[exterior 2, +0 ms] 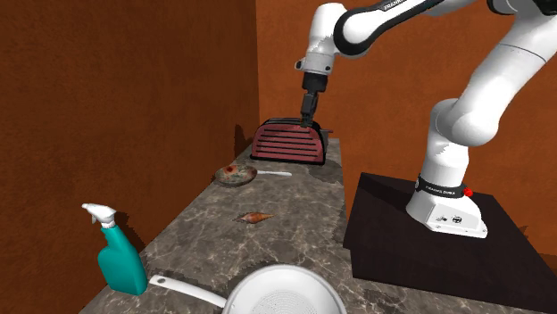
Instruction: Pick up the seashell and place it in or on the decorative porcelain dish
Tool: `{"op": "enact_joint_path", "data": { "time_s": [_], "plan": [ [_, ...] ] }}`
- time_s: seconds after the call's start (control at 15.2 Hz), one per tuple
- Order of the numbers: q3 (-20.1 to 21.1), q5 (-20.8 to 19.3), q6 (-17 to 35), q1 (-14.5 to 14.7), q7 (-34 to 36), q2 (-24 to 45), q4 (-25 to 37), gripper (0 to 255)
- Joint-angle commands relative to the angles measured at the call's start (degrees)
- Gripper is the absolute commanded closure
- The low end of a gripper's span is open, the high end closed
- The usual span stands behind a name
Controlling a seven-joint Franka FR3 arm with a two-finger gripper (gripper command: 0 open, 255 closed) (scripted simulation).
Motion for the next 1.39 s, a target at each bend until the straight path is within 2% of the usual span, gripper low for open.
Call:
{"op": "enact_joint_path", "data": {
  "time_s": [0.0,0.33,0.59,0.99,1.32],
  "plan": [
    [0.8,-0.1,3.7,0.3,0.1,3.2,-0.1,0],
    [3.5,-1.0,13.3,1.1,1.7,13.1,0.9,0],
    [5.4,-3.5,20.1,1.6,4.1,21.7,3.1,0],
    [6.2,-10.7,28.3,3.3,9.9,35.4,8.8,0],
    [3.8,-17.0,32.8,7.3,14.8,46.7,15.6,0]
  ]
}}
